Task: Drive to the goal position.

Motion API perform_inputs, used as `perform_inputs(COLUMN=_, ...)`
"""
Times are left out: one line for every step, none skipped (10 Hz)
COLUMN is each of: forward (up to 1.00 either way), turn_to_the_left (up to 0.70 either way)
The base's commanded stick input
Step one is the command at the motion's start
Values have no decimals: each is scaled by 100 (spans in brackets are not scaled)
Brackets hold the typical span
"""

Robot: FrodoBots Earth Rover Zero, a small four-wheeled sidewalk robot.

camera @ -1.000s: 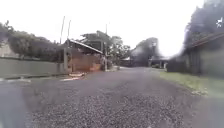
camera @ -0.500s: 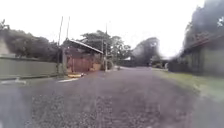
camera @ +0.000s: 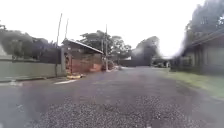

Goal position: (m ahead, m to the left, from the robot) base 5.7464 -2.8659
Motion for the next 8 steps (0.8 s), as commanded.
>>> perform_inputs(forward=70, turn_to_the_left=-27)
perform_inputs(forward=70, turn_to_the_left=-35)
perform_inputs(forward=70, turn_to_the_left=-35)
perform_inputs(forward=70, turn_to_the_left=-35)
perform_inputs(forward=70, turn_to_the_left=-35)
perform_inputs(forward=70, turn_to_the_left=-18)
perform_inputs(forward=70, turn_to_the_left=-1)
perform_inputs(forward=70, turn_to_the_left=0)
